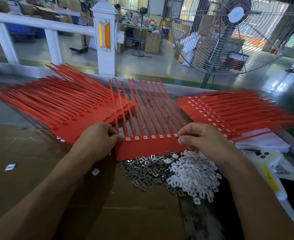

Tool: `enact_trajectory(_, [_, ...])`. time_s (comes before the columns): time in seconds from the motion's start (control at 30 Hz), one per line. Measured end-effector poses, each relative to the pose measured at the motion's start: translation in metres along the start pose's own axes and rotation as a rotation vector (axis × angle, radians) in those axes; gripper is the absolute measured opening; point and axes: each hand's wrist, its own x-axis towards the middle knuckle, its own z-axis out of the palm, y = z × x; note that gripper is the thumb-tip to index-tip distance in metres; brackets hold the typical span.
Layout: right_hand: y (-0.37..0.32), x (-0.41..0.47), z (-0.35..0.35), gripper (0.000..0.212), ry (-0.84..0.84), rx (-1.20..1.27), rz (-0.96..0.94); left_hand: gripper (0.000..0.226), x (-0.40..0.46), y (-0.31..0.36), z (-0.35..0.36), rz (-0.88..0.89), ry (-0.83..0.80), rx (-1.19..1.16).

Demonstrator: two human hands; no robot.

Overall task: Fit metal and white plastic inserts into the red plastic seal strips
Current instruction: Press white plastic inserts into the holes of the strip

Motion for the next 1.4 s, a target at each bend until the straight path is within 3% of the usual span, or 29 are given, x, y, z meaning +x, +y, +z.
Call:
enact_trajectory(0.27, [-0.002,0.003,0.008,0.027,0.011,0.048,-0.128,0.016,-0.002,0.002,-0.001,-0.013,-0.014,-0.013])
enact_trajectory(0.53, [-0.007,0.003,0.016,0.027,0.057,0.099,-0.203,0.018,-0.001,0.002,-0.002,-0.008,-0.001,0.002])
enact_trajectory(0.67, [-0.004,0.005,0.014,0.012,0.171,0.087,-0.192,0.018,-0.001,0.002,-0.001,-0.005,-0.003,0.012])
enact_trajectory(0.97, [0.018,0.015,0.008,0.013,0.398,0.103,-0.035,0.017,-0.001,0.001,-0.002,-0.015,-0.010,-0.023])
enact_trajectory(1.4, [0.017,0.031,0.014,0.013,0.381,-0.143,0.071,0.017,0.002,-0.001,-0.009,-0.033,-0.042,-0.084])
